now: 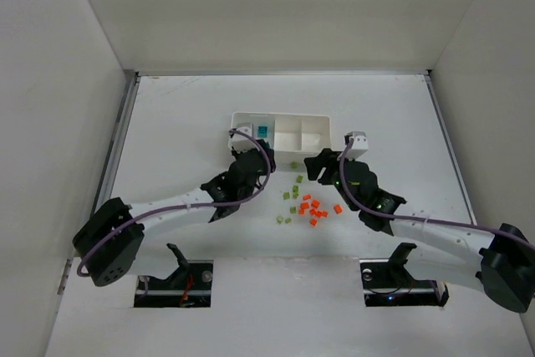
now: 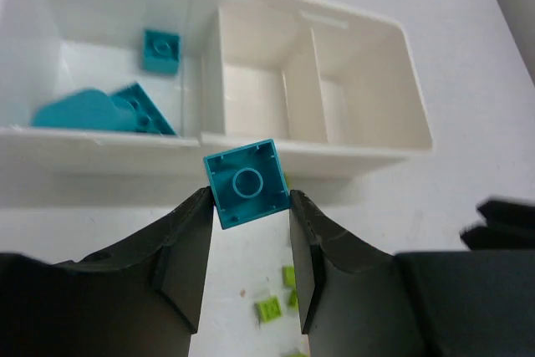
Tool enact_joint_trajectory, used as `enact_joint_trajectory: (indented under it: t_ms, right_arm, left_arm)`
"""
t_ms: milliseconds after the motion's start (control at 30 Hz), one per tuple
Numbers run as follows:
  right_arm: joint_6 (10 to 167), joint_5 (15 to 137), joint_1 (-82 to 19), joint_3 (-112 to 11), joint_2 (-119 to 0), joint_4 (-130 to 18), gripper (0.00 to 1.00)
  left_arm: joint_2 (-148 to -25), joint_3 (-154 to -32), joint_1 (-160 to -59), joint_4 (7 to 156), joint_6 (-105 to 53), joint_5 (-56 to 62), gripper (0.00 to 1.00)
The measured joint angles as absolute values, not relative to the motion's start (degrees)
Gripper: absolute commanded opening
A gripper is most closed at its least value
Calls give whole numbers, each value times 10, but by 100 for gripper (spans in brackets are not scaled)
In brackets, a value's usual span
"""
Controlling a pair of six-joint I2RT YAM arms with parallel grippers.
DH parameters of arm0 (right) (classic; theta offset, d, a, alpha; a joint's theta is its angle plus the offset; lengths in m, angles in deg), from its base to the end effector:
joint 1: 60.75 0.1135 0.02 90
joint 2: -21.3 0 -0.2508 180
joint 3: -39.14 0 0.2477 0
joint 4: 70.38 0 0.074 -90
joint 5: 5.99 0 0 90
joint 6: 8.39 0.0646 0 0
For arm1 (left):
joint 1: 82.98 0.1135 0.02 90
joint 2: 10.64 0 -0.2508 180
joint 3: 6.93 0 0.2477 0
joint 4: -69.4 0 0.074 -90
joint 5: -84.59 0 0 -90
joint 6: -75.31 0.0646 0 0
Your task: Sort the legos into containers by color
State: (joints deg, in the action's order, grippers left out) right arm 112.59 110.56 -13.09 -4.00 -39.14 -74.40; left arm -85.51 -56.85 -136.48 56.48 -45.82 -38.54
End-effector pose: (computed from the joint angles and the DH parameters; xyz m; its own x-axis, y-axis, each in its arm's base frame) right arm 0.1972 0.1735 0.2277 -0.3222 0.3301 -0.8873 -0.2360 0.8796 0.4129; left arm 0.2094 -0.2237 0.2244 -0.2898 -0.3362 -0.8961 0.2400 0.8808 -0.4081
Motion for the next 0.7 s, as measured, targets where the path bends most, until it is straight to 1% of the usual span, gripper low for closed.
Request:
enact_joint_trajectory:
  t_ms: [67, 167, 233, 300, 367, 400, 467, 533, 600, 700]
  right_arm:
    - [1135, 1106, -131, -31, -388, -744, 63]
    - [1145, 1108, -130, -19, -386, -742, 62]
    - [1150, 1109, -127, -14, -386, -738, 58]
    - [1154, 1110, -120, -9, -387, -728, 51]
    - [1159, 1110, -113, -9, -389, -718, 45]
    - [1160, 1110, -111, -9, -394, -717, 44]
    - [1164, 1110, -107, -9, -411, -716, 45]
    - [1166, 1110, -104, -9, -434, -713, 49]
    - [1169, 1110, -98, -10, -461, -709, 57]
    - [1171, 1110, -91, -19, -505, -703, 61]
  left_arm:
    - [-857, -581, -1330, 565, -454, -381, 22]
    - [-895, -611, -1276, 564, -451, -365, 24]
    - [-936, -635, -1246, 563, -451, -353, 25]
    - [-974, -655, -1228, 563, -451, -343, 27]
    - [-1007, -669, -1216, 563, -449, -335, 32]
    - [-1020, -675, -1212, 563, -447, -331, 35]
    - [-1037, -683, -1205, 561, -444, -327, 43]
    - [-1043, -689, -1201, 560, -443, -324, 50]
    - [-1043, -690, -1199, 558, -442, -324, 53]
    - [-1038, -689, -1201, 559, -441, -324, 54]
